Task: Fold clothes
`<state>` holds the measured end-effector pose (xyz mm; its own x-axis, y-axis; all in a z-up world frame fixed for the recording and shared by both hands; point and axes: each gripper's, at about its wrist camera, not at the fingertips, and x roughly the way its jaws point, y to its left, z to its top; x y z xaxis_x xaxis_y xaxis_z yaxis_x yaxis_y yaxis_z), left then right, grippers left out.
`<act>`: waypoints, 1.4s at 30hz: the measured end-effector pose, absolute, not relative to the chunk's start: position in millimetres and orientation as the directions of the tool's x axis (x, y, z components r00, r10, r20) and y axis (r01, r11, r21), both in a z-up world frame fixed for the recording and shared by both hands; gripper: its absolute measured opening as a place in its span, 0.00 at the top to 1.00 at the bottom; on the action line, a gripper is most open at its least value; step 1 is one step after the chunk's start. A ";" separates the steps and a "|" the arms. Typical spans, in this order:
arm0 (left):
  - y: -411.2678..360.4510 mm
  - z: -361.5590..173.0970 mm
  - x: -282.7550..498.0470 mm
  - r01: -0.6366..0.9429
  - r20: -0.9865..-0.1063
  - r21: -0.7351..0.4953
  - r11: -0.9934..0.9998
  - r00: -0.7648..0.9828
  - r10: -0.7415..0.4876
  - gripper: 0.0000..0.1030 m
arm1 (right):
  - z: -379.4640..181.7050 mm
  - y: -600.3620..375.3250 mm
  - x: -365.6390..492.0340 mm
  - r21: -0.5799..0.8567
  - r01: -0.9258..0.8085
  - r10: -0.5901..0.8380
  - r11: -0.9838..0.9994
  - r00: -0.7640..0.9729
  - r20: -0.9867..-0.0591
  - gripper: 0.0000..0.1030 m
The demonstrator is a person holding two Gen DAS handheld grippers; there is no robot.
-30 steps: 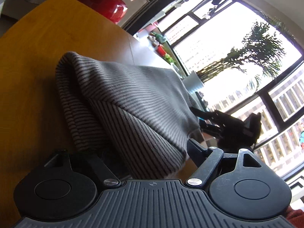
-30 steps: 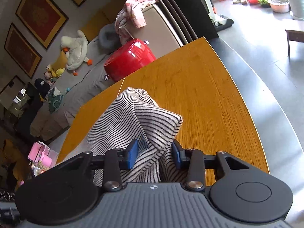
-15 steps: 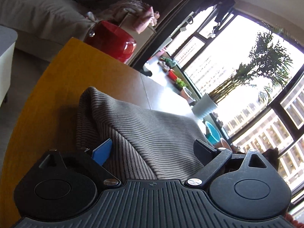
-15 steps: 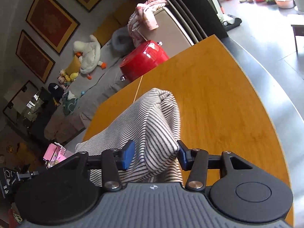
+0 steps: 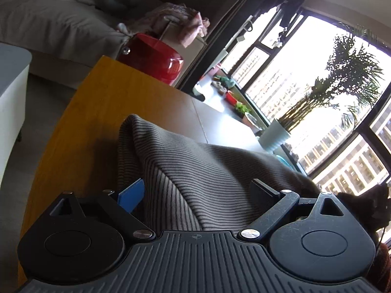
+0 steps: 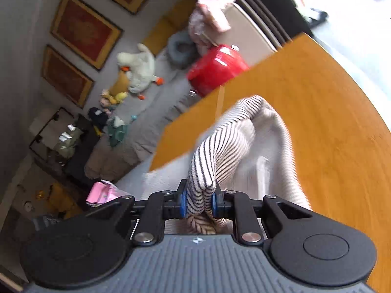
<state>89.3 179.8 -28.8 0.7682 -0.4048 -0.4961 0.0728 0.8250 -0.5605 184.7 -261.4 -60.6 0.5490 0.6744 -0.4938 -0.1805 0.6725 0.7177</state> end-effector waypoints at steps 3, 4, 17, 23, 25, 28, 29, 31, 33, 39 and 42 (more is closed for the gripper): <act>177.9 -32.2 88.4 0.079 -0.508 -0.562 0.823 0.752 -0.419 0.06 | -84.8 -279.7 183.7 0.716 -0.103 0.637 0.690 0.555 -0.535 0.80; 176.0 -34.2 88.5 0.080 -0.514 -0.562 0.823 0.746 -0.423 0.06 | -86.1 -282.4 182.9 0.721 -0.111 0.643 0.684 0.557 -0.525 0.78; 174.4 -55.9 84.3 0.064 -0.517 -0.621 0.781 0.716 -0.469 0.04 | -34.6 -233.5 215.7 0.564 -0.421 0.688 0.711 0.582 -0.433 0.83; 173.1 -50.5 73.3 0.075 -0.503 -0.623 0.779 0.724 -0.472 0.04 | -45.7 -235.4 246.1 0.498 -0.394 0.628 0.773 0.591 -0.507 0.83; 172.8 -49.2 70.8 0.076 -0.500 -0.625 0.777 0.726 -0.473 0.04 | -68.2 -245.0 247.9 0.552 -0.330 0.631 0.766 0.552 -0.545 0.83; 170.9 -47.7 76.8 0.083 -0.498 -0.630 0.772 0.720 -0.483 0.04 | -83.6 -256.7 231.3 0.598 -0.307 0.650 0.740 0.552 -0.522 0.83; 168.9 -49.1 81.7 0.081 -0.507 -0.622 0.779 0.717 -0.479 0.04 | -83.2 -258.5 226.9 0.602 -0.303 0.651 0.739 0.554 -0.519 0.82; 164.1 -52.8 93.3 0.073 -0.529 -0.599 0.797 0.711 -0.463 0.07 | -83.1 -260.4 219.8 0.599 -0.303 0.647 0.742 0.559 -0.519 0.82; 159.2 -56.5 104.8 0.065 -0.551 -0.576 0.815 0.706 -0.446 0.25 | -82.8 -260.9 216.7 0.586 -0.308 0.639 0.750 0.567 -0.520 0.83; 165.6 -58.3 136.1 0.027 -0.579 -0.541 0.841 0.713 -0.395 0.52 | -74.9 -259.5 215.5 0.539 -0.318 0.609 0.780 0.587 -0.534 0.73; 170.6 -48.1 125.0 0.039 -0.557 -0.538 0.842 0.734 -0.389 0.49 | -58.9 -271.6 206.2 0.502 -0.339 0.592 0.796 0.610 -0.527 0.61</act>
<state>125.0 170.6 -48.1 0.7339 -0.3893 -0.5566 0.0390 0.8422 -0.5377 206.2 -271.6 -58.9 0.6102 0.5920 -0.5265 -0.3386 0.7957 0.5023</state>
